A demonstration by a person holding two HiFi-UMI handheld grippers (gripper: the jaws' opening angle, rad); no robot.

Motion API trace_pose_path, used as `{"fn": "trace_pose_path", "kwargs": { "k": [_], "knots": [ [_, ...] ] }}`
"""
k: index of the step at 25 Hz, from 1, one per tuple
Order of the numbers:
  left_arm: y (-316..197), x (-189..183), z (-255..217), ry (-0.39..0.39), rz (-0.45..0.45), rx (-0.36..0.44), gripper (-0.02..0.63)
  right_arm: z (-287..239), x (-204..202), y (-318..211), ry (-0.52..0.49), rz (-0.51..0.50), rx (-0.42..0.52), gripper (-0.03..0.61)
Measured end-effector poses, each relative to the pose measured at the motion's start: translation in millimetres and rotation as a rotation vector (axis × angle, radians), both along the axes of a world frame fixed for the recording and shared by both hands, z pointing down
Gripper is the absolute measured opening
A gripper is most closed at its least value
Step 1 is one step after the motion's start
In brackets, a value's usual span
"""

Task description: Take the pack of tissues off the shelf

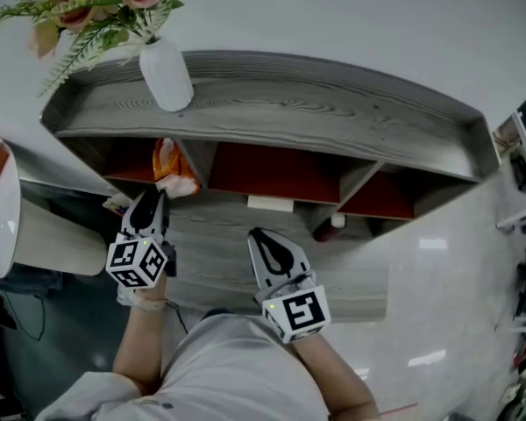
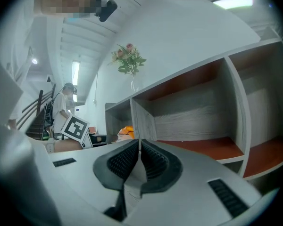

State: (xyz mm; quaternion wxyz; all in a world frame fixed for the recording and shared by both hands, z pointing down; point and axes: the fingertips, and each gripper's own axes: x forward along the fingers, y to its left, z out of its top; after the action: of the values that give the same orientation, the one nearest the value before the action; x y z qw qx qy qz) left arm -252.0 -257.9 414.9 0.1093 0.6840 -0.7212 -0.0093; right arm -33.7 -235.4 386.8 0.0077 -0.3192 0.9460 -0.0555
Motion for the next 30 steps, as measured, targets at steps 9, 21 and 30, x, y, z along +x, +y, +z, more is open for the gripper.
{"fn": "trace_pose_path", "kwargs": {
  "k": [9,21,30],
  "knots": [
    [-20.0,2.2,6.6,-0.010,0.041,-0.009,0.052,4.1,6.5,-11.4,0.016,0.057,-0.006,0.026],
    [10.9,-3.4,-8.4,-0.051,0.001,0.025,0.028,2.2,2.2,3.4,0.007,0.028,-0.005,0.026],
    [69.7,-0.2,-10.8,-0.050,-0.037,0.017,0.026,2.8,-11.9,33.0,-0.004,-0.055,-0.017,0.026]
  ]
}}
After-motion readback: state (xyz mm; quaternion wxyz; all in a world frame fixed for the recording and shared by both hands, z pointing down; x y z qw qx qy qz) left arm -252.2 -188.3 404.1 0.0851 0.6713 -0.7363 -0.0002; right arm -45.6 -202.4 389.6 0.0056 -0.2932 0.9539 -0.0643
